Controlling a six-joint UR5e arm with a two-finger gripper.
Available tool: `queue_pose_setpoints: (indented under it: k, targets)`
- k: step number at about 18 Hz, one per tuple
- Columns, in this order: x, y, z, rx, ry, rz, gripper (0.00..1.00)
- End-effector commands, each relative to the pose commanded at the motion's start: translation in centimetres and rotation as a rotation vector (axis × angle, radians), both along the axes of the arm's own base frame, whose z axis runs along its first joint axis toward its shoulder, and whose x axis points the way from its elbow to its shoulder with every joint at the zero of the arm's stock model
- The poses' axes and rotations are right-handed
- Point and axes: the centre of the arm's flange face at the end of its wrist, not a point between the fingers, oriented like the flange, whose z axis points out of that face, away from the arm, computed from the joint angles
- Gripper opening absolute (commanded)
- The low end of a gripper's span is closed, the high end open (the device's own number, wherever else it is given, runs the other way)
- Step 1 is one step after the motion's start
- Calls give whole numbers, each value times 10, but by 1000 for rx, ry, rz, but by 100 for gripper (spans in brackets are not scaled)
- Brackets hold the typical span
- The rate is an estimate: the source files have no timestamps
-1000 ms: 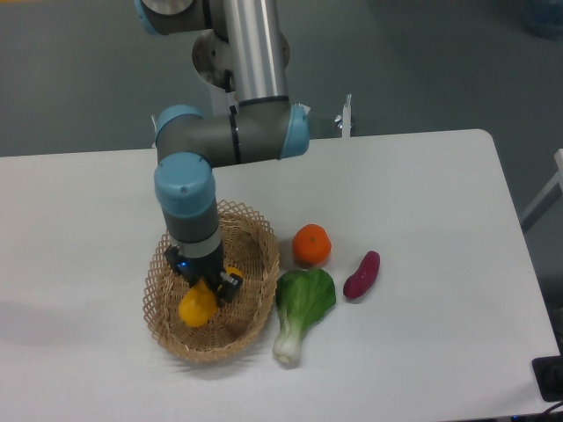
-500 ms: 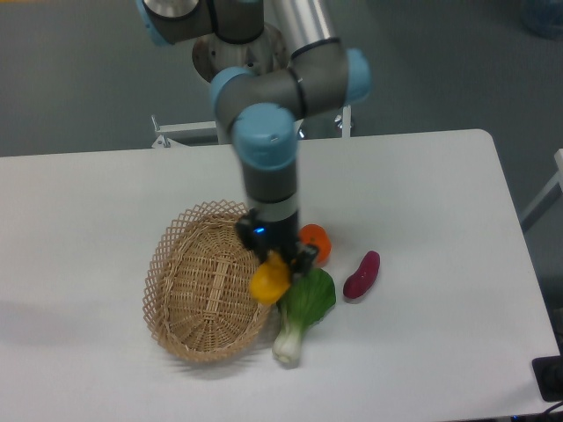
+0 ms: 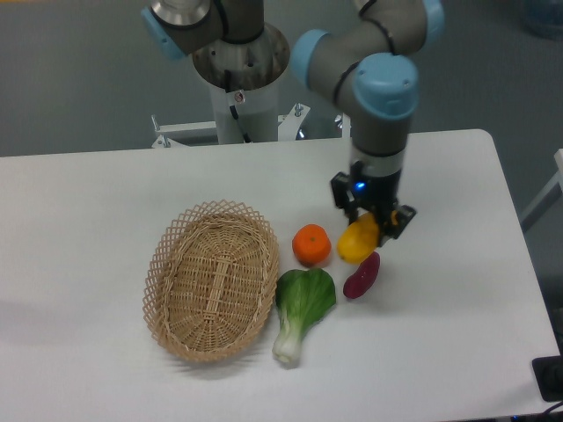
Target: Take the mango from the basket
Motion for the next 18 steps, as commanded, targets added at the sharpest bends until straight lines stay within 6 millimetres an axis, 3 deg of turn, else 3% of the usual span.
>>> queue_pose_setpoints:
  k: [5, 18]
  targets:
    - [-22, -25, 4, 22, 12, -35, 54]
    - [-27, -27, 4, 24, 15, -37, 54]
